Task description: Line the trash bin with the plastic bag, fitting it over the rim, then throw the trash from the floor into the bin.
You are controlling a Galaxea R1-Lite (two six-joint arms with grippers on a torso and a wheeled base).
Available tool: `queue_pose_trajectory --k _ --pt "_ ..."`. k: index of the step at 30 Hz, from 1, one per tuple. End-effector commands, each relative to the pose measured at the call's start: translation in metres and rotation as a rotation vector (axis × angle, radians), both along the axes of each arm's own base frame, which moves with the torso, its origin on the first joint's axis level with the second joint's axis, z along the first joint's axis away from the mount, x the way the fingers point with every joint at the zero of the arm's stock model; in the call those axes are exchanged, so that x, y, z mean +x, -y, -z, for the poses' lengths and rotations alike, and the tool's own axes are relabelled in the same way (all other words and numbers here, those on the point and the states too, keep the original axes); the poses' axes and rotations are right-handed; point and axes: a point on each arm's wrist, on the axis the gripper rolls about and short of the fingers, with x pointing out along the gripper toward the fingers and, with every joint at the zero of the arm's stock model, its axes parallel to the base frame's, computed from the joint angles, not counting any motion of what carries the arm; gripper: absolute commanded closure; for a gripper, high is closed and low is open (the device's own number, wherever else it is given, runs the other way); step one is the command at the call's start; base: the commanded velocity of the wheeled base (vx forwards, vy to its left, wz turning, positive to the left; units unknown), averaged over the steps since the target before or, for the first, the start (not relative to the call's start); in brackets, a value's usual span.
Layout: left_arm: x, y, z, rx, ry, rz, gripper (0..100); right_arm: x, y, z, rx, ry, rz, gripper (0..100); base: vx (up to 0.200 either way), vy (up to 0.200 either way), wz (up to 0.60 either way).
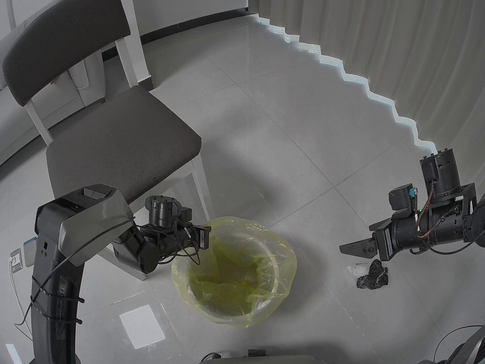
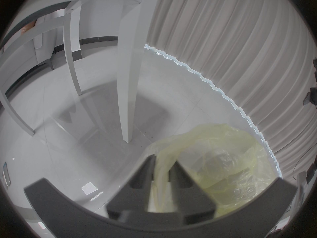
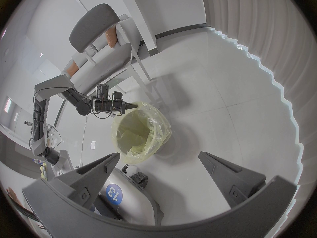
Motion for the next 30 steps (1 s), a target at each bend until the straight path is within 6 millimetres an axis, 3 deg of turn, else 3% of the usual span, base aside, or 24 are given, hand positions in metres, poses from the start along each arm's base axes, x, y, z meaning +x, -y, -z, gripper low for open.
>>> queue_pose_trajectory --k 1,9,21,30 --pt "-0.001 0.000 -0.001 0.003 0.002 -0.005 0 0.007 -0.003 0.006 -0.008 -0.018 0.000 0 0.000 0.000 0.00" --pt "-0.008 -0.006 -0.020 0.028 0.030 -0.072 0 0.035 -0.014 0.023 0.002 -0.007 0.006 0 0.000 0.000 0.00" --pt "-0.053 -0.018 -0.041 0.000 0.067 -0.086 0 0.093 -0.051 0.094 -0.056 -0.133 -0.036 0 0.000 0.000 0.00" --pt "-0.079 -0.027 -0.049 -0.014 0.111 -0.089 0 0.130 -0.064 0.132 -0.064 -0.121 -0.041 0 0.000 0.000 0.00"
